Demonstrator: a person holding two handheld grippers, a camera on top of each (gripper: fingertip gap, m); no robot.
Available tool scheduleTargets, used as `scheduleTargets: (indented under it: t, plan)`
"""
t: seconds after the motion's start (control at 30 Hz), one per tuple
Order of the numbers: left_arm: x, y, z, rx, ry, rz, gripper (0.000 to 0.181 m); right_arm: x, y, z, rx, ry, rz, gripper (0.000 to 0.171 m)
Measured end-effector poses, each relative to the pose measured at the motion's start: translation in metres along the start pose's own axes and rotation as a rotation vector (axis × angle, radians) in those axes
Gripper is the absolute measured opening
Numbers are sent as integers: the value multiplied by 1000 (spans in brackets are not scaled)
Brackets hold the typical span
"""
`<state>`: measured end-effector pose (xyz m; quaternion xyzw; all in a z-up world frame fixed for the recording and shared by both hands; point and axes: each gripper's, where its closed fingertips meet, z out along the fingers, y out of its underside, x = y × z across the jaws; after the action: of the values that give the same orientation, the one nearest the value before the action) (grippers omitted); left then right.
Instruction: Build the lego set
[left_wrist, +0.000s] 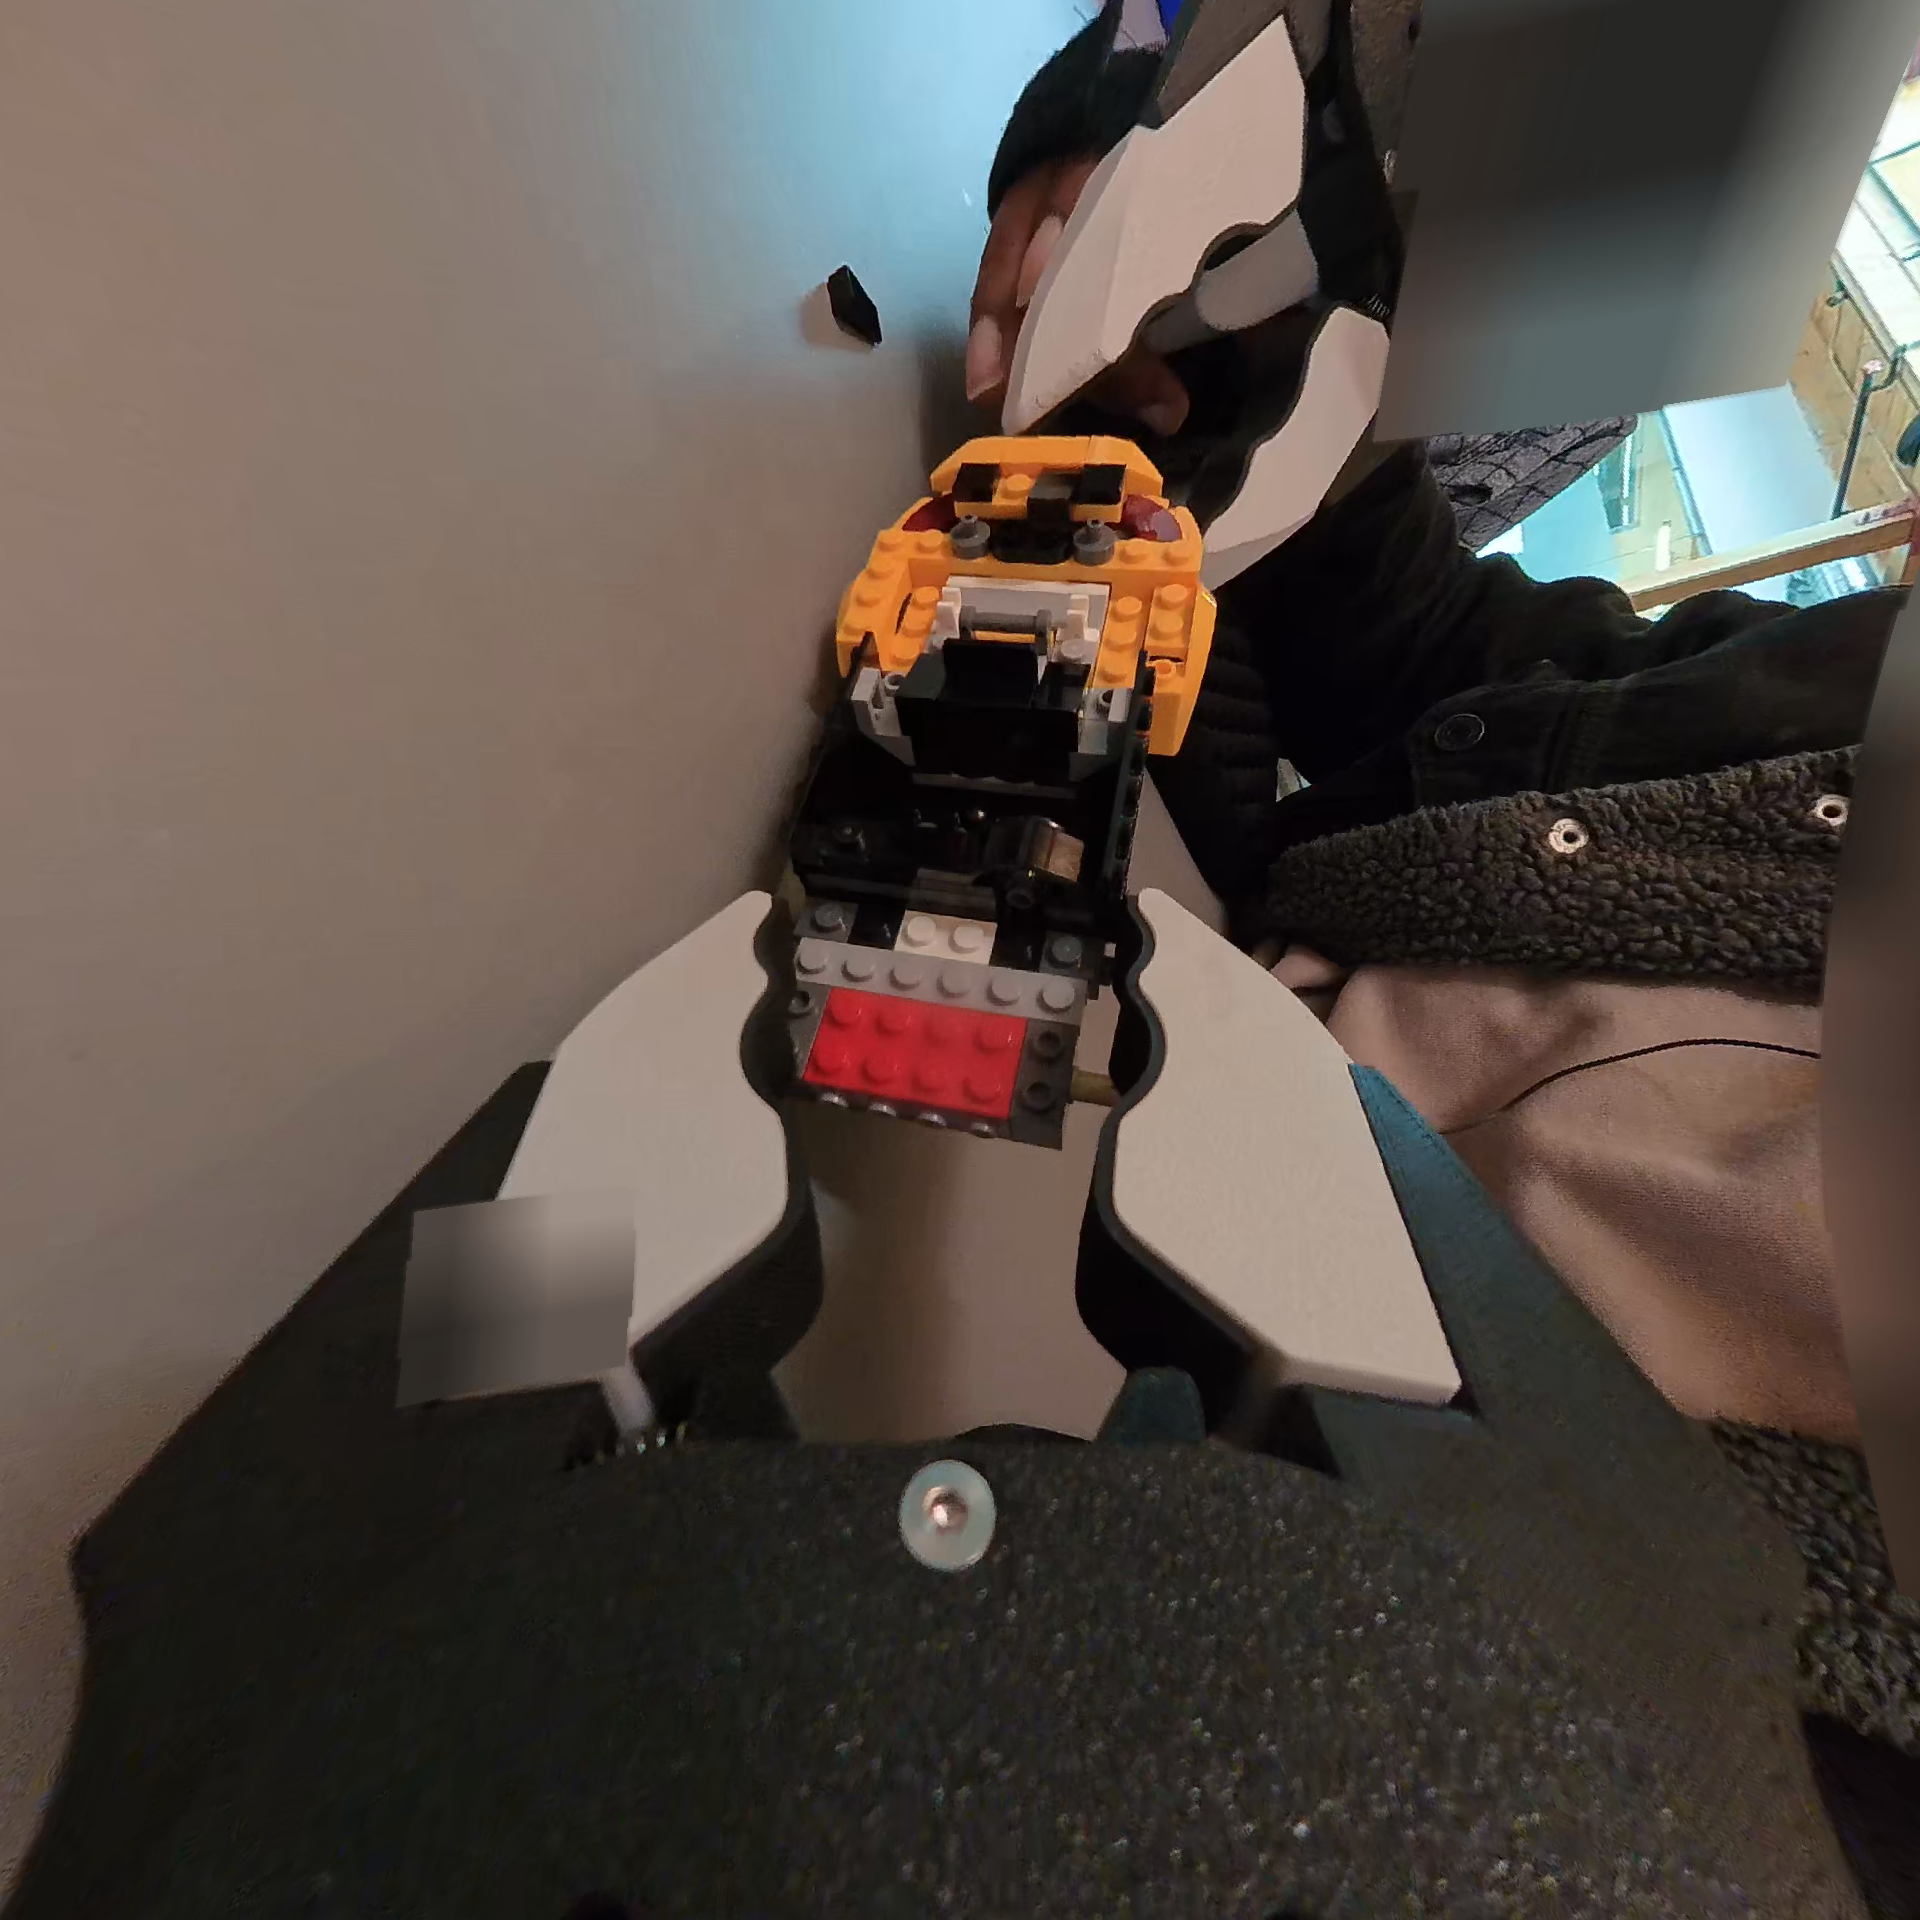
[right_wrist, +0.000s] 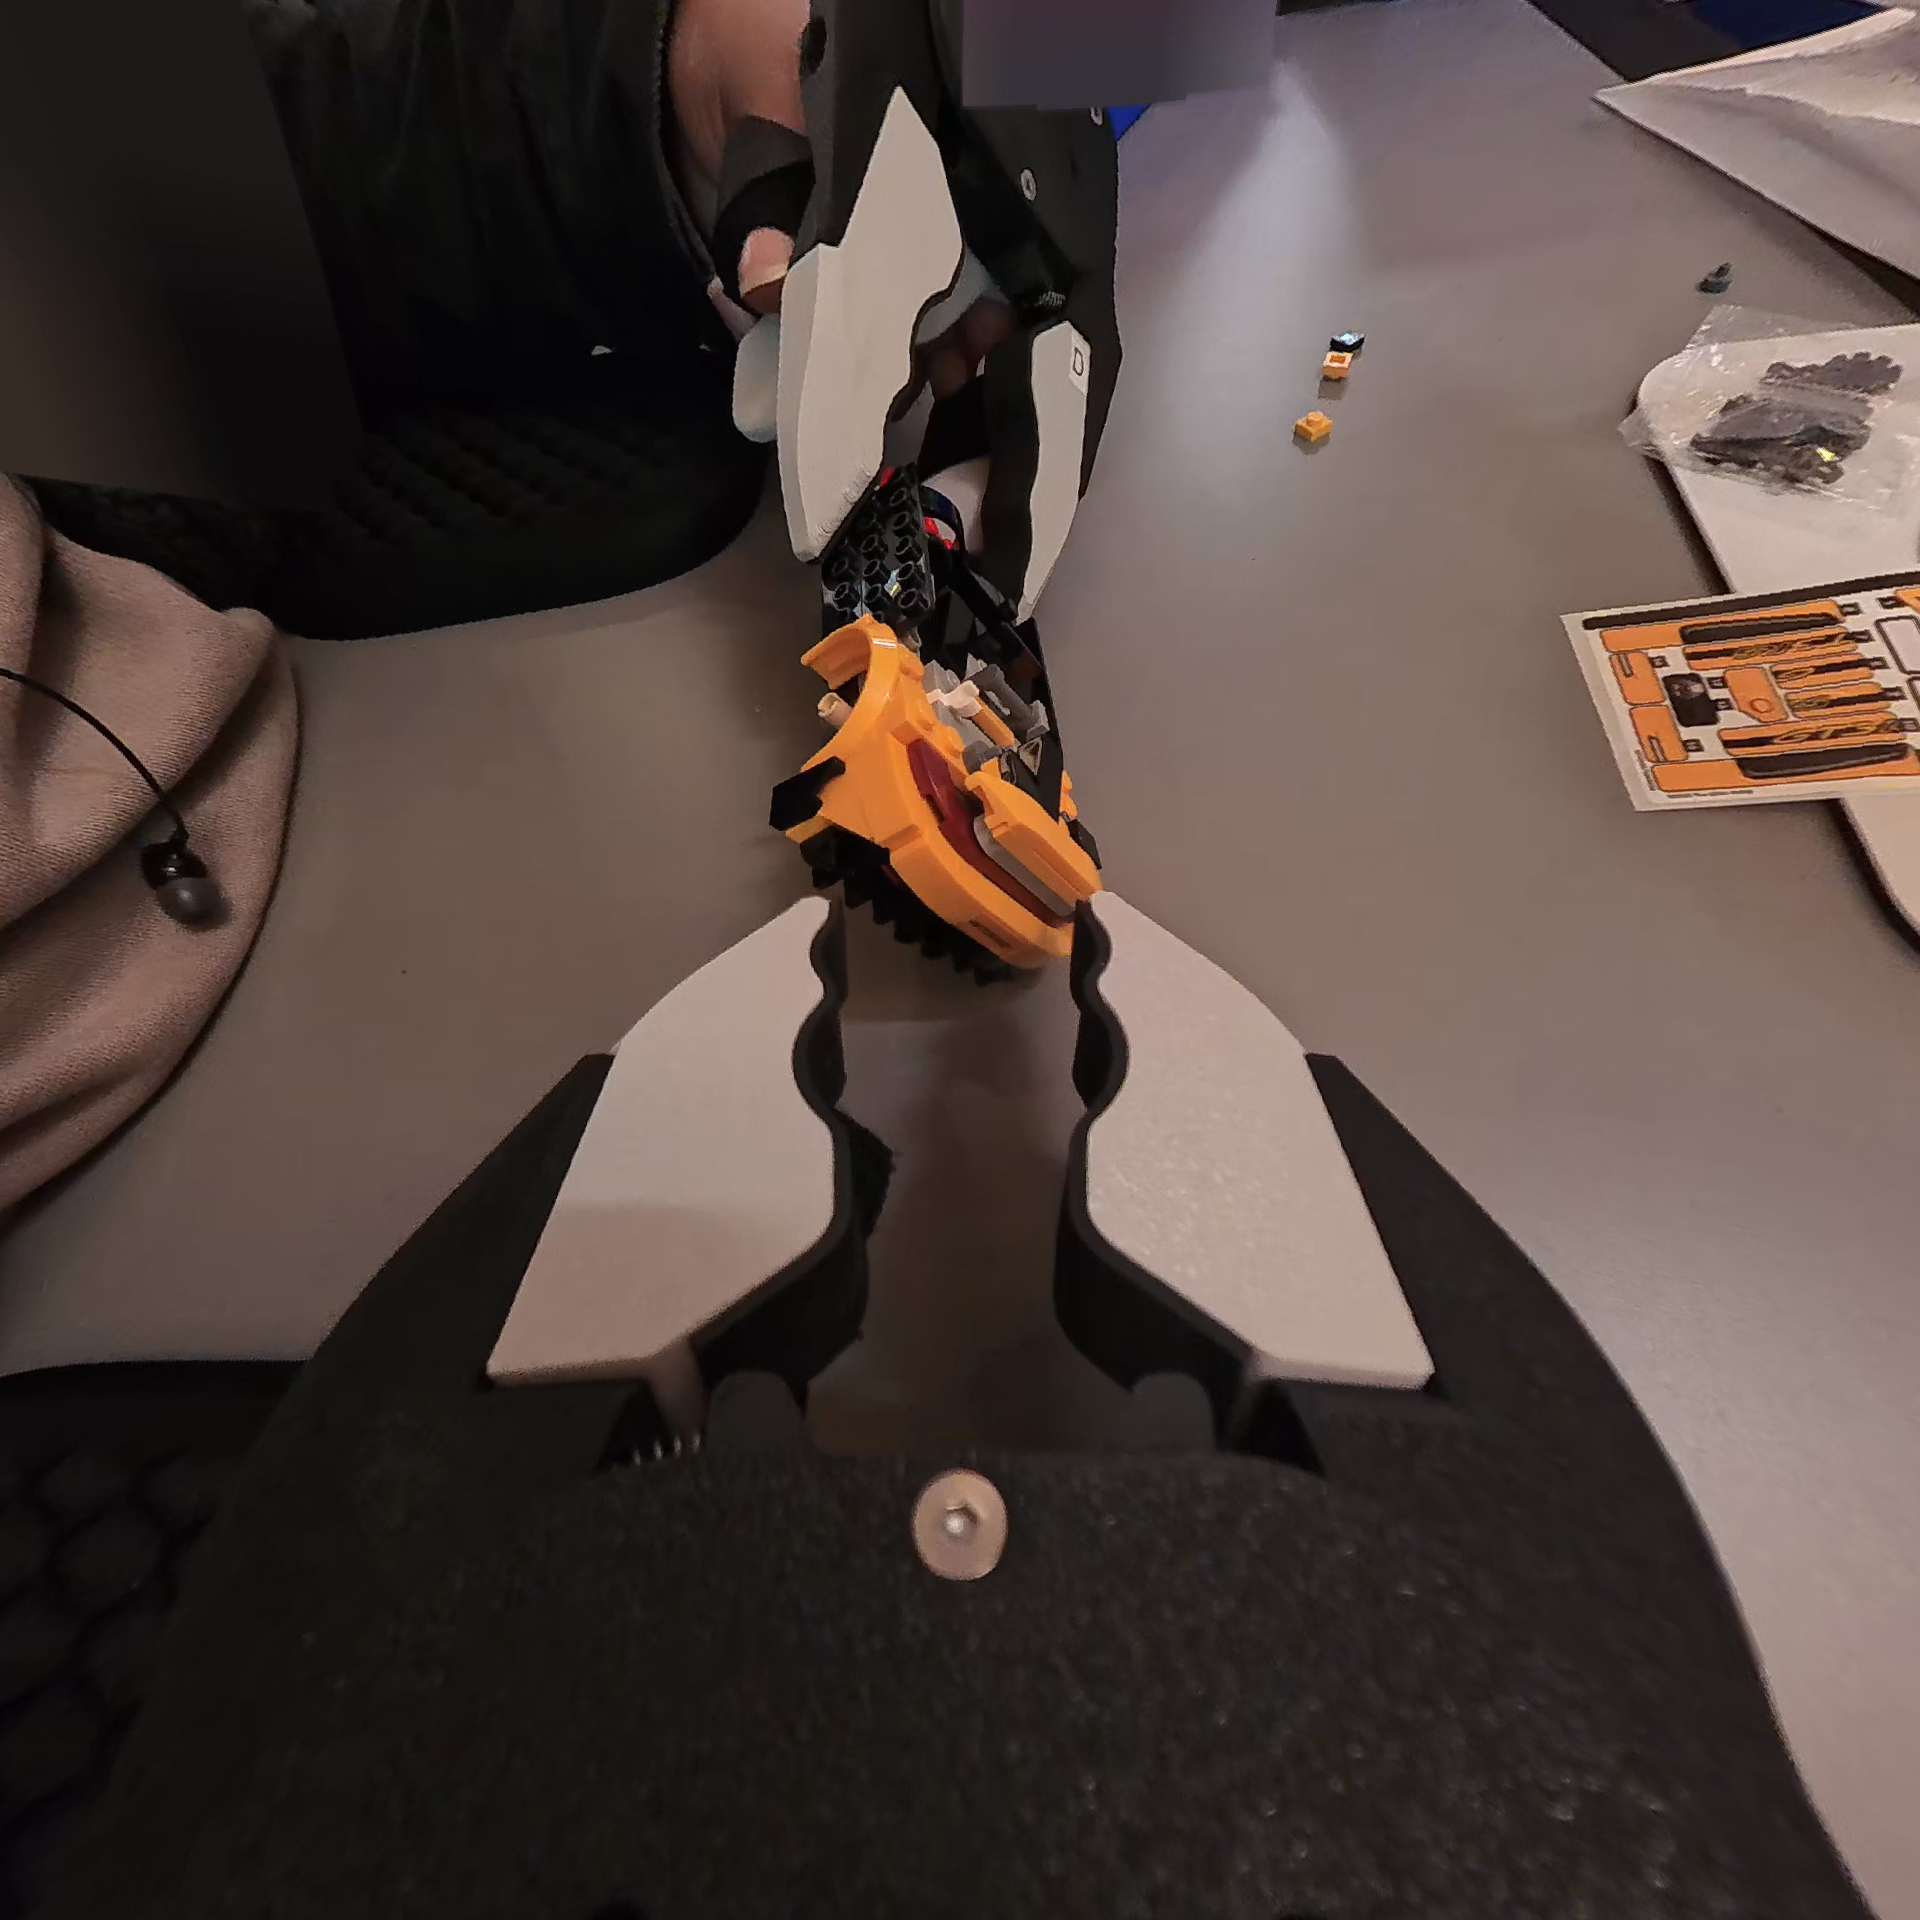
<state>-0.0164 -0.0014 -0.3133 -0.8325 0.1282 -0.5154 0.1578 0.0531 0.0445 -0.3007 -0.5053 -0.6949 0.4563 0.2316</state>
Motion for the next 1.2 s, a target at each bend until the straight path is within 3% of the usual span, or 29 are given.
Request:
scheduleTargets:
  t: [0.17,0.3,0.4,0.5,0.6,1.2]
  plan:
    - [0,0,-1,2,4,8,59,-2,0,0,-28,40,-106,46]
    - [0,1,-2,-6,10,22,59,-1,-1,5,-76,144,-304,68]
    - [0,1,-2,-3,14,21,59,-2,6,14,-149,194,-427,73]
    - [0,1,-2,0,17,16,59,0,8,21,-169,248,-518,65]
    - [1,1,-2,0,21,12,59,7,2,19,-140,331,-592,42]
    - [1,1,-1,4,12,10,59,9,3,20,-132,347,-589,40]
